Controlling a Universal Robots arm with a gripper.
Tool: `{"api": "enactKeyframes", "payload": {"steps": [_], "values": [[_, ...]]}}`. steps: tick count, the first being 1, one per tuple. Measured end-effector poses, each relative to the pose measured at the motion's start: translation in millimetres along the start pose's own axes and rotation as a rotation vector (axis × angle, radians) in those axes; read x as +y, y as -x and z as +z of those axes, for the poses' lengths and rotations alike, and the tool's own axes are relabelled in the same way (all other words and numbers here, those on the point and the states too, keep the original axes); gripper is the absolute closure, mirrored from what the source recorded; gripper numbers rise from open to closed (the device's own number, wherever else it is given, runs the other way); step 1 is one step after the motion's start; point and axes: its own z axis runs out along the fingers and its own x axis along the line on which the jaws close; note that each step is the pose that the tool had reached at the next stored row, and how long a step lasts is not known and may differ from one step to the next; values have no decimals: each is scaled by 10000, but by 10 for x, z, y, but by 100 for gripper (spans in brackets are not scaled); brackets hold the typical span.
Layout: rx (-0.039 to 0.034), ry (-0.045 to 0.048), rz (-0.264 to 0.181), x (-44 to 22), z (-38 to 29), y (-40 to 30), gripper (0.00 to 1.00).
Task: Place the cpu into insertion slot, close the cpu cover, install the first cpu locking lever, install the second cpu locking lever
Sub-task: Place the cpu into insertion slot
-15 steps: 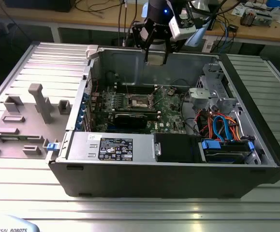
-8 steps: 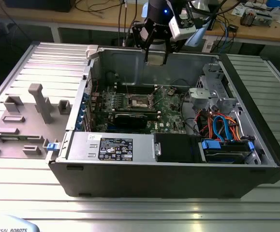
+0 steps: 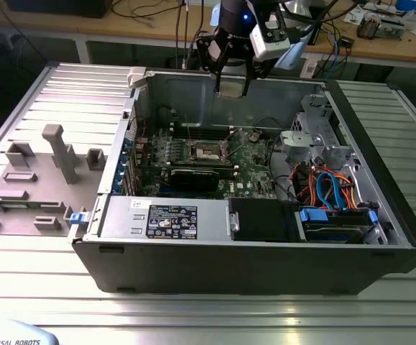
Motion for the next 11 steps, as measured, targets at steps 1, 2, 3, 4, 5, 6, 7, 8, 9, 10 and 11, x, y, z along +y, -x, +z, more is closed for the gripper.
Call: {"api": "enactKeyframes", "payload": {"steps": [1,2,3,4,5,6,7,8,9,10,11], "values": [[-14,5,148,0,2,0,46],[-27,7,301,0,4,0,46],[-34,9,378,0,5,0,46],[-39,10,435,0,5,0,46],[-44,11,491,0,5,0,46],[-48,12,545,0,6,0,46],[-50,12,557,0,6,0,46],[-50,13,560,0,6,0,46],[-51,13,561,0,6,0,46],[-50,13,562,0,6,0,46],[-51,13,562,0,6,0,46]]}}
